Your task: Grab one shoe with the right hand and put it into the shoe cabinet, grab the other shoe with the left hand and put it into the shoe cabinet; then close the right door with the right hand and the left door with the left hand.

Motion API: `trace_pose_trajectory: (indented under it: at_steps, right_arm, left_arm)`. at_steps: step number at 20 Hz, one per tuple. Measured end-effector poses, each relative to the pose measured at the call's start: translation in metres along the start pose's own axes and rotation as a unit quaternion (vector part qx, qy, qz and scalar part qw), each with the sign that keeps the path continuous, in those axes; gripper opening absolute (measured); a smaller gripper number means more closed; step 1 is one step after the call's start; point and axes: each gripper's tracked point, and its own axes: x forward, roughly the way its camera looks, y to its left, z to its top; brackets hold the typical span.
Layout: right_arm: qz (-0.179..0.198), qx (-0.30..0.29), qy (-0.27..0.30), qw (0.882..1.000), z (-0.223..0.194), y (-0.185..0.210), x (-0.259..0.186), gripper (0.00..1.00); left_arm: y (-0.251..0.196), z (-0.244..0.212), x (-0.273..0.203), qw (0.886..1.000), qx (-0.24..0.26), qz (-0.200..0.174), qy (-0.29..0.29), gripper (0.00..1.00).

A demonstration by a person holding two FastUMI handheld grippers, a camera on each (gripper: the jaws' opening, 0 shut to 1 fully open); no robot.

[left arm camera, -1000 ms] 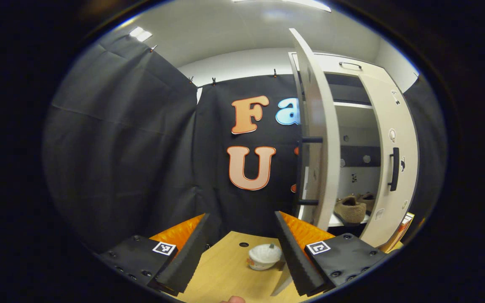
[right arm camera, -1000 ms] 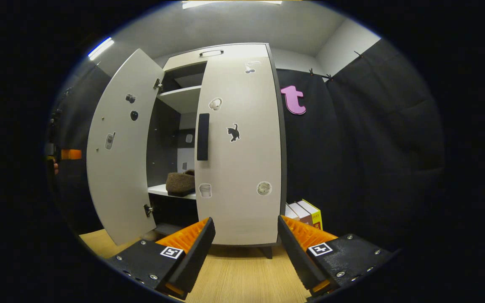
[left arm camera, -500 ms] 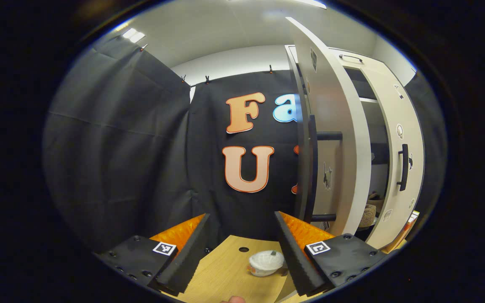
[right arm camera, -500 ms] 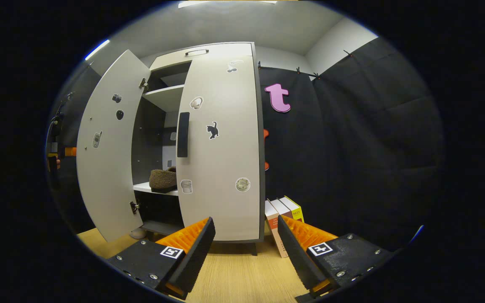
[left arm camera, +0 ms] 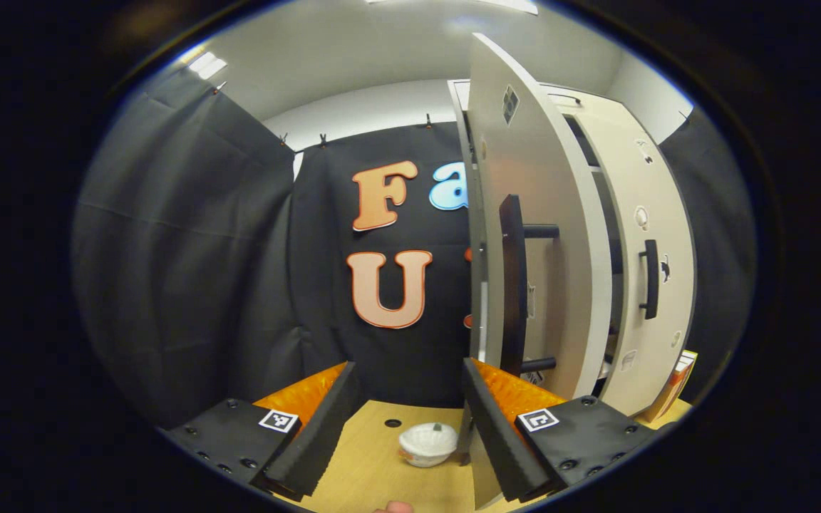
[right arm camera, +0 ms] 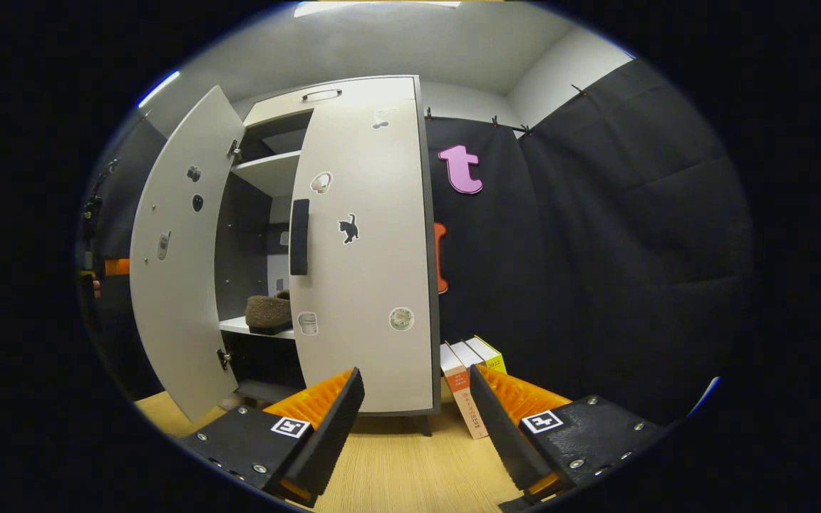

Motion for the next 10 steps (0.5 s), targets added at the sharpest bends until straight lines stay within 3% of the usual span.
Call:
trace_pose_trajectory:
  at_steps: [10]
  right_arm:
    - [-0.026,-0.003,0.006,1.000,0.000,-0.019,-0.019,0.92]
  left_arm:
    - [-0.120,0.000,0.022,0.993,-0.015,-0.114,0.001,0.94]
